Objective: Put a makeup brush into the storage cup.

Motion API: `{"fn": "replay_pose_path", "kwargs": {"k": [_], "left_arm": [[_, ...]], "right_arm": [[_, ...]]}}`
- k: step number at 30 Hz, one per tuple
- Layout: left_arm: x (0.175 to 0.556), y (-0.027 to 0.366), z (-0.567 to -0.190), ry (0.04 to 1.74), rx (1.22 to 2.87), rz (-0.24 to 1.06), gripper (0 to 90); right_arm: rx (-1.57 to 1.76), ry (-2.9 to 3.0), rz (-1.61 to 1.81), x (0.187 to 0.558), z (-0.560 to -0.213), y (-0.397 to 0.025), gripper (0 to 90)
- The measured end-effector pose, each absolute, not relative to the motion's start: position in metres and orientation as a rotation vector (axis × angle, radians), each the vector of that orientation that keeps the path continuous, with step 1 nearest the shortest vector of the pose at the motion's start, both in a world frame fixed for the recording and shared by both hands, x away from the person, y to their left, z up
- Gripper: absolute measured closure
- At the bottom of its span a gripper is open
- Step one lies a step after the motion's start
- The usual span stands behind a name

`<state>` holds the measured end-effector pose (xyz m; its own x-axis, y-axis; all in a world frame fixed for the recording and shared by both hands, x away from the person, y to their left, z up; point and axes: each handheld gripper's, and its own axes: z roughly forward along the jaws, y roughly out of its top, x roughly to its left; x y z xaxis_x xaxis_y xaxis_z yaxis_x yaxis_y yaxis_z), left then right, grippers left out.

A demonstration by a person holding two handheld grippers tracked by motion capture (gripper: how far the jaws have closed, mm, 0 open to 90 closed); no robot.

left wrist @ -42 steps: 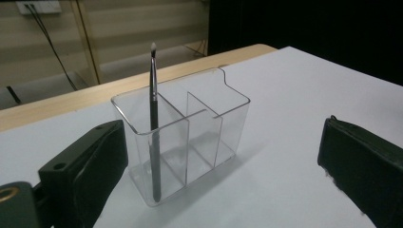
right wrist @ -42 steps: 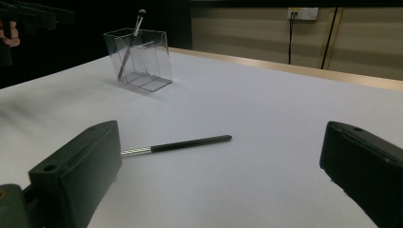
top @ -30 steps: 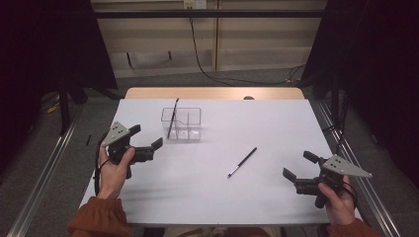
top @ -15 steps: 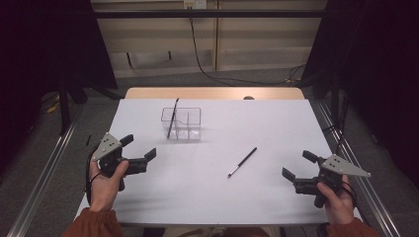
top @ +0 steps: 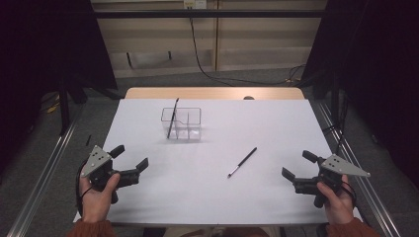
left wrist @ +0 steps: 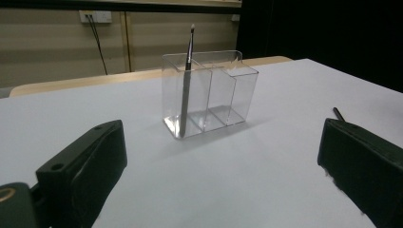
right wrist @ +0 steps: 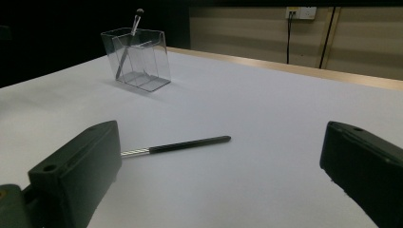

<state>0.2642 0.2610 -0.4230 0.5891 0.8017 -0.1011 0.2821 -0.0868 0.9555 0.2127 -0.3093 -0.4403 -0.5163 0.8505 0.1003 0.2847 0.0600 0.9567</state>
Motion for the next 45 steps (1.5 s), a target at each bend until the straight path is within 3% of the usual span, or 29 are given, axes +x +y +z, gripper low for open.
{"fn": "replay_pose_path", "kwargs": {"k": [28, 45], "left_arm": [[0.246, 0.269, -0.434, 0.941, 1.647, 0.573, 2.5], [0.237, 0.270, -0.435, 0.940, 1.658, 0.590, 2.5]], "right_arm": [[1.062, 1.876, 1.486, 0.211, -0.438, -0.303, 0.0], [0.990, 1.957, 1.471, 0.238, -0.425, -0.285, 0.0]]}}
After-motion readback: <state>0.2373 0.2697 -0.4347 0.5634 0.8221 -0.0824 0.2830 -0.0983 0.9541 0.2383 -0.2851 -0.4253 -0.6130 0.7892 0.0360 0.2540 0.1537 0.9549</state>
